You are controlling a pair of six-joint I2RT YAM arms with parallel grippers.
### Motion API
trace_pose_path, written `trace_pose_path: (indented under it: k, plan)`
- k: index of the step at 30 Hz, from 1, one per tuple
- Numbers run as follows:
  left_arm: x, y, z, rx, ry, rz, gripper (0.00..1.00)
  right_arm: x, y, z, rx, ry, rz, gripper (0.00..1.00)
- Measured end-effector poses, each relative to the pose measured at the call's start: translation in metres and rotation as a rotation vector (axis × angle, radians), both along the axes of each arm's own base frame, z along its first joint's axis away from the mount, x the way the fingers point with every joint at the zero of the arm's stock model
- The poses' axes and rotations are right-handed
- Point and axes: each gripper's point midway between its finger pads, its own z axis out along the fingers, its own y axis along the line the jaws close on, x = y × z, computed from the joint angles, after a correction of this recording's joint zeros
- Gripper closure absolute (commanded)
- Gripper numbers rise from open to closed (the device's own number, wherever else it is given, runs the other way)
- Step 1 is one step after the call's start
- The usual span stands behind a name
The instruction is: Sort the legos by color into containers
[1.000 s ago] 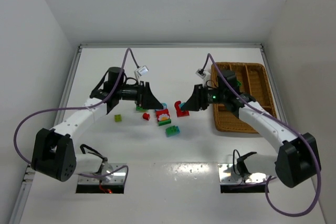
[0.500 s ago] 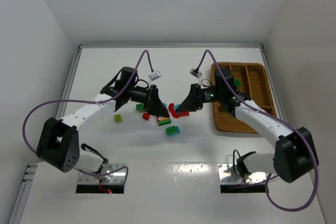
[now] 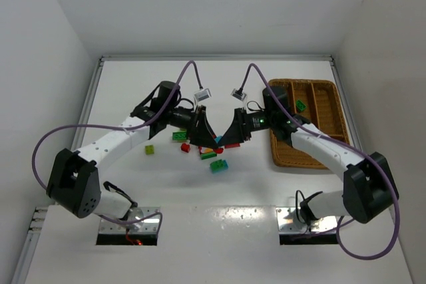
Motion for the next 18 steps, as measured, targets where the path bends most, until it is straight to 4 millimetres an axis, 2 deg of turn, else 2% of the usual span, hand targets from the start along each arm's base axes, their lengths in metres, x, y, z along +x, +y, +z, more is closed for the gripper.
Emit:
trace_pose_path:
  k: [13,18]
  plan:
    - [0.0026,0.0026,-0.0034,0.0,0.008,-0.002,0.34,0.0024,0.0007,0.0008,0.002,-0.003,0.0,0.83]
    - [0.0066,0.0054,-0.0041,0.003,0.008,0.013,0.55,0.002,-0.0002,0.0022,0.009,-0.005,0.007,0.83]
